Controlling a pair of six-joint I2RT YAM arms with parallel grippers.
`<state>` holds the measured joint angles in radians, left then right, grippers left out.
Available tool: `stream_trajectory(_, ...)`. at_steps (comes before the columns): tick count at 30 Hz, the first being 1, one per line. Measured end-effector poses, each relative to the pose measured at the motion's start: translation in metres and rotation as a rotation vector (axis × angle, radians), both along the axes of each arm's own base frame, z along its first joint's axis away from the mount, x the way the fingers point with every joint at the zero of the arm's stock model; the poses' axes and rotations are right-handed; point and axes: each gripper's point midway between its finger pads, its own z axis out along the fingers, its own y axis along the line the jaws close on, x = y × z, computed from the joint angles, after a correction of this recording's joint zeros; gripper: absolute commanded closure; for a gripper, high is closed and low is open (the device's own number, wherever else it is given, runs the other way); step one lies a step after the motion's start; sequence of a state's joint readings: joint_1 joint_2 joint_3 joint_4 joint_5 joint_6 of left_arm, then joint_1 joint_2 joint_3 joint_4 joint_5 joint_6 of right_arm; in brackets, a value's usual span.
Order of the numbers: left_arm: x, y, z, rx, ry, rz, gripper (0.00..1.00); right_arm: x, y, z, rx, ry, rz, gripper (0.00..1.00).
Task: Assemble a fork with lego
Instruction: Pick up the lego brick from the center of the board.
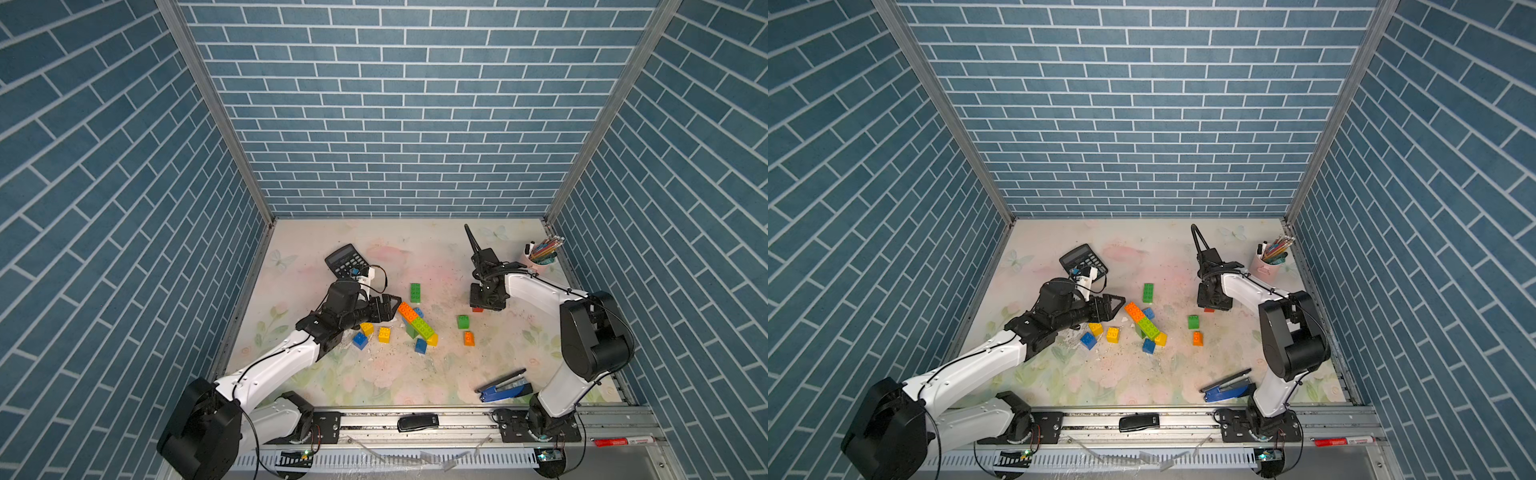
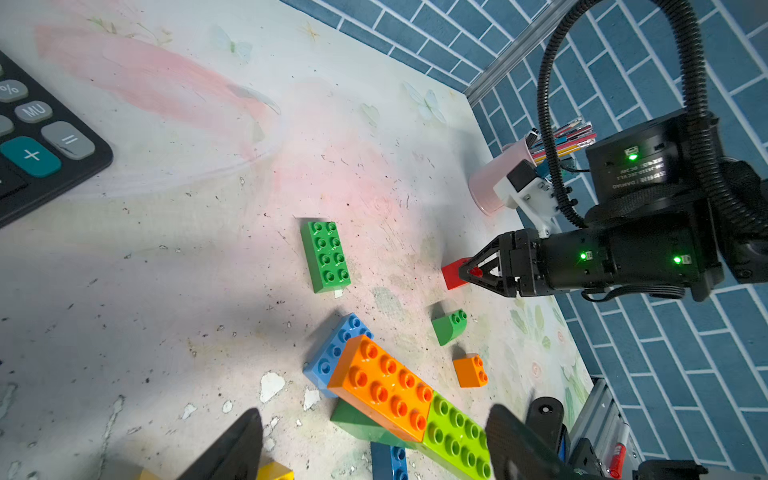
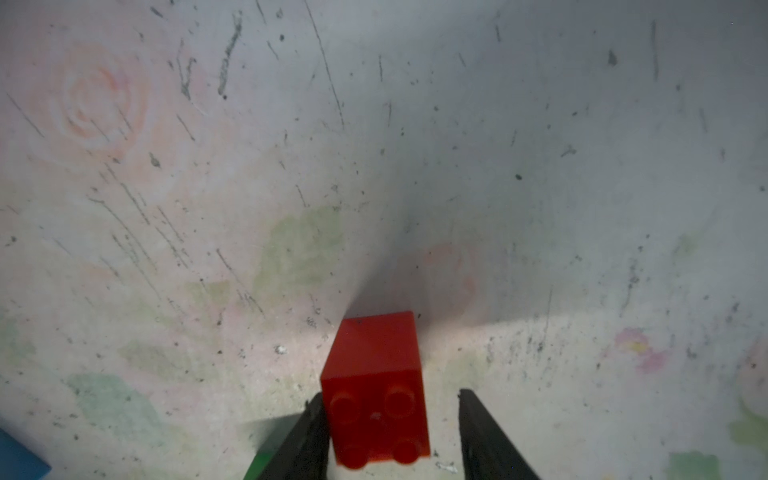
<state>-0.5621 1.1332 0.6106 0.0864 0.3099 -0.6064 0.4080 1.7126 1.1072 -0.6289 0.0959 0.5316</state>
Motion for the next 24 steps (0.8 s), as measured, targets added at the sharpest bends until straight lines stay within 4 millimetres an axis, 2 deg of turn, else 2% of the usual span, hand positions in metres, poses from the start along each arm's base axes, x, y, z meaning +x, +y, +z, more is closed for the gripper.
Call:
stream_trajectory(5, 0.000, 0.000, 0.000, -0.005, 0.004, 0.000, 0.14, 0.002, -0.003, -0.002, -0.031, 0.001, 0.011, 0.56)
stream_trajectory(17, 0.000, -0.001, -0.002, -0.005, 0.011, 0.001, 0.15, 0.003, -0.006, 0.000, -0.061, -0.009, 0.036, 0.75)
stream_trajectory(21, 0.002, 0.001, -0.004, -0.032, 0.023, 0.011, 0.15, 0.000, 0.008, 0.023, -0.057, -0.070, 0.136, 0.78)
stream_trajectory(24, 0.005, 0.011, -0.013, -0.069, 0.051, 0.043, 0.14, -0.009, 0.038, 0.054, -0.023, -0.126, 0.286, 0.81)
